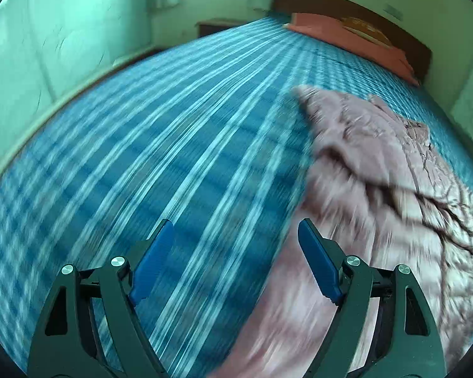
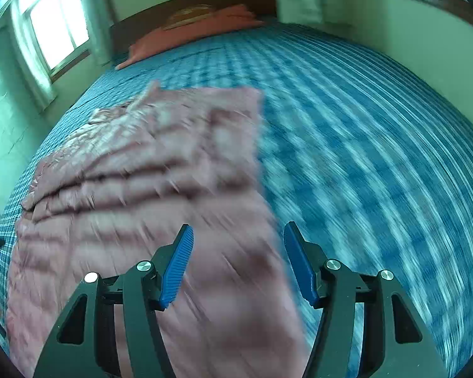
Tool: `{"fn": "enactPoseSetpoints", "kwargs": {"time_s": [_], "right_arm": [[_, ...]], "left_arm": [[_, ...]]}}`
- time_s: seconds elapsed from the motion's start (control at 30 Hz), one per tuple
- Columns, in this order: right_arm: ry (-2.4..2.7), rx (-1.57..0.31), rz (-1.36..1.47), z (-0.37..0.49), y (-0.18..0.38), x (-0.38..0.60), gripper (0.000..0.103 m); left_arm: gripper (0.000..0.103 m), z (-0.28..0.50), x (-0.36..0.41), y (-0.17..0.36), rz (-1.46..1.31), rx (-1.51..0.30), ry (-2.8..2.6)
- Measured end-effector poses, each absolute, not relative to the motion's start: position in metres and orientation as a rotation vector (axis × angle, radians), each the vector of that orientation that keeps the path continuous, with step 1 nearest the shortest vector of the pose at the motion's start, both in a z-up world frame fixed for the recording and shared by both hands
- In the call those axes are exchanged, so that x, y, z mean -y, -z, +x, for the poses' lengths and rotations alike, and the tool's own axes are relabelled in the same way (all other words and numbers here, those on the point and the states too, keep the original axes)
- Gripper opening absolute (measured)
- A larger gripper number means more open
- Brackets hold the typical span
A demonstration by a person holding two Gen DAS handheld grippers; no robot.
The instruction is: Fold large clothes
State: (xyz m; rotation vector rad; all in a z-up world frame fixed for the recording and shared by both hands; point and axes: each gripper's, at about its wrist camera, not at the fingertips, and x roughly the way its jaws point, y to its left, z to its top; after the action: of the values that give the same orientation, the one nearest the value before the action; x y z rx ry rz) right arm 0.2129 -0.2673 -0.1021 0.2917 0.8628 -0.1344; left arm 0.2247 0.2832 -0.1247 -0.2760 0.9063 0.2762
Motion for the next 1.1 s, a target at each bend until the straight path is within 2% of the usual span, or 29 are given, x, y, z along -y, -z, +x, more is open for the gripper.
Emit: {"fn": "enactPoseSetpoints", "kwargs": {"time_s": [0.27, 0.63, 0.83, 1.1], "right_arm": [[0.184, -0.891, 0.494, 0.113, 0.129, 0.316, 0.06], [0.067, -0.828, 0.827, 0.029, 0.152, 0.32, 0.06], [-0.08, -0.804, 0.996, 0.007, 0.163, 0.298, 0.06], [-0.153, -0.808, 1.039, 0.026, 0.166, 0.266, 0.061]], "left_arm": [[0.081, 0.109, -0.322, 0.145, -0.551, -0.955, -0.371], [0.081, 0.014, -0.301, 0.154, -0.92, -0.91, -0.261], [0.081, -0.006, -0.288, 0.157, -1.06, -0.878, -0.18], [0.081, 0.008, -0.266, 0.161, -1.056, -0.864, -0.132]]}}
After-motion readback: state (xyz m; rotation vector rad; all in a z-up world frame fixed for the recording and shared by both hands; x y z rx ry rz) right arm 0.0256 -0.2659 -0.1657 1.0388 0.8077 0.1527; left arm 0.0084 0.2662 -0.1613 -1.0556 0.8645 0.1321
